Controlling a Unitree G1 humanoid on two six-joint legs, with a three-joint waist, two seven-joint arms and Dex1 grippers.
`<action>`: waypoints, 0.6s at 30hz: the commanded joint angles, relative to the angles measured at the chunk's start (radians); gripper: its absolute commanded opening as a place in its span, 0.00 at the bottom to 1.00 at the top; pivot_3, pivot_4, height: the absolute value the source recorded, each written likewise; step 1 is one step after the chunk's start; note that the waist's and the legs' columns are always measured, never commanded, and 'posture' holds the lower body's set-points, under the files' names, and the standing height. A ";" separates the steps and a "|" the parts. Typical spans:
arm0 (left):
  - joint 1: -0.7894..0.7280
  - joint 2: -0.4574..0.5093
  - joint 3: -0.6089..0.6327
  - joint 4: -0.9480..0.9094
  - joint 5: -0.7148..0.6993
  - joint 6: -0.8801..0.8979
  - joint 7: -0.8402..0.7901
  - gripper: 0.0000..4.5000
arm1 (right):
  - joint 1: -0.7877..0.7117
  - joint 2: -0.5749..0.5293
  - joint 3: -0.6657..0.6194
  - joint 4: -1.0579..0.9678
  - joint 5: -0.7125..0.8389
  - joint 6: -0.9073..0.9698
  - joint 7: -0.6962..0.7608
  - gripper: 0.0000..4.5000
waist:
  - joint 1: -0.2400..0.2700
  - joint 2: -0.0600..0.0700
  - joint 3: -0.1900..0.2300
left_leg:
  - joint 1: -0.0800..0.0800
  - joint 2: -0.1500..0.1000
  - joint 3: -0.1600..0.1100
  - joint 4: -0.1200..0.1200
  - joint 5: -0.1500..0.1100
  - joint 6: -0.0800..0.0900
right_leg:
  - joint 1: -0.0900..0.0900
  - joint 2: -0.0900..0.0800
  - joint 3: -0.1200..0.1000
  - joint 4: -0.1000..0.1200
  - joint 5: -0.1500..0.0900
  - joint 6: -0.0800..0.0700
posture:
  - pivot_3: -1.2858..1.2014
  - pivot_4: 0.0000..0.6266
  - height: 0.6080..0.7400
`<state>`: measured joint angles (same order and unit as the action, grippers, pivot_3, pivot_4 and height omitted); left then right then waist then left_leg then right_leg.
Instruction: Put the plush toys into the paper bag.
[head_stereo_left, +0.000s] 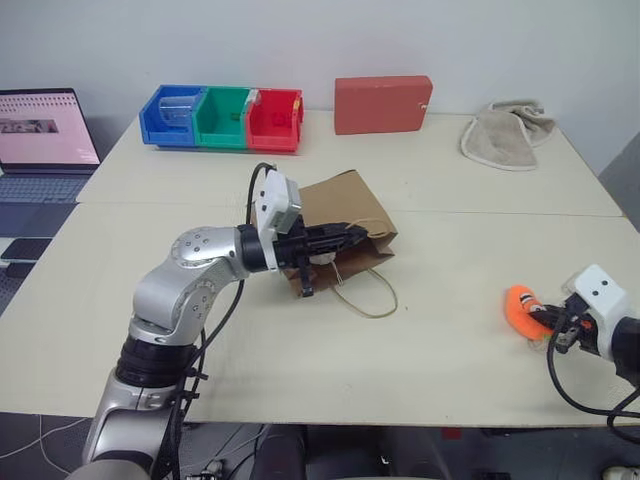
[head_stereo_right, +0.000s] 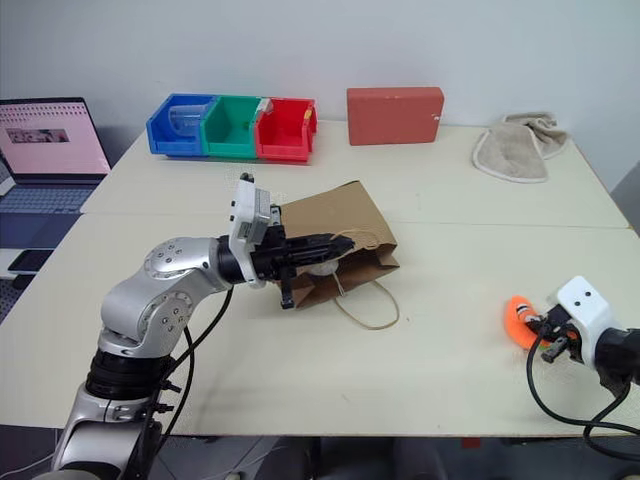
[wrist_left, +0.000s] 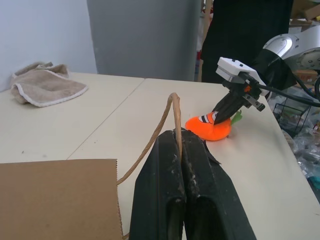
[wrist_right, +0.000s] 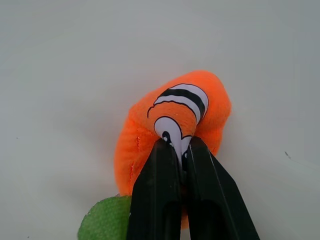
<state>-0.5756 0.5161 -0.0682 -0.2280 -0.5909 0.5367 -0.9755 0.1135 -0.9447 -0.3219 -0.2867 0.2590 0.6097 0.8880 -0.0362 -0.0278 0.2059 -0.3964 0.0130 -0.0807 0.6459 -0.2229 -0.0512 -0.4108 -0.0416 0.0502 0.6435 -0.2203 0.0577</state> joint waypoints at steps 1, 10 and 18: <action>-0.059 0.016 0.045 0.010 -0.011 -0.020 -0.016 0.00 | -0.069 -0.065 0.047 -0.148 0.057 -0.080 0.116 0.00 | -0.002 0.000 0.000 | 0.000 0.000 0.000 0.000 0.000 0.000 | 0.000 0.000 0.000 0.000 0.000 0.000 | 0.52 0.24 1.00; -0.122 0.033 0.045 0.059 -0.004 -0.029 -0.055 0.00 | -0.465 0.026 0.387 -0.303 0.080 -0.029 0.115 0.00 | 0.000 0.000 0.001 | -0.002 0.000 -0.002 -0.002 0.000 0.000 | -0.002 0.001 -0.001 0.000 0.002 0.003 | 0.52 0.24 1.00; -0.152 0.051 0.052 0.070 0.000 -0.023 -0.074 0.00 | -0.677 0.281 0.722 -0.082 -0.249 -0.182 -0.051 0.00 | 0.007 0.000 0.001 | -0.004 0.000 -0.004 -0.004 -0.001 -0.001 | -0.005 0.001 -0.003 0.000 0.003 0.005 | 0.52 0.24 1.00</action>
<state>-0.7078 0.5521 -0.0349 -0.1432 -0.5897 0.5197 -1.0410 -0.5372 -0.6836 0.3821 -0.3915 0.0689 0.4734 0.8773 -0.0294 -0.0279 0.2065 -0.4013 0.0128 -0.0850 0.6422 -0.2235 -0.0522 -0.4160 -0.0409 0.0472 0.6438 -0.2172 0.0626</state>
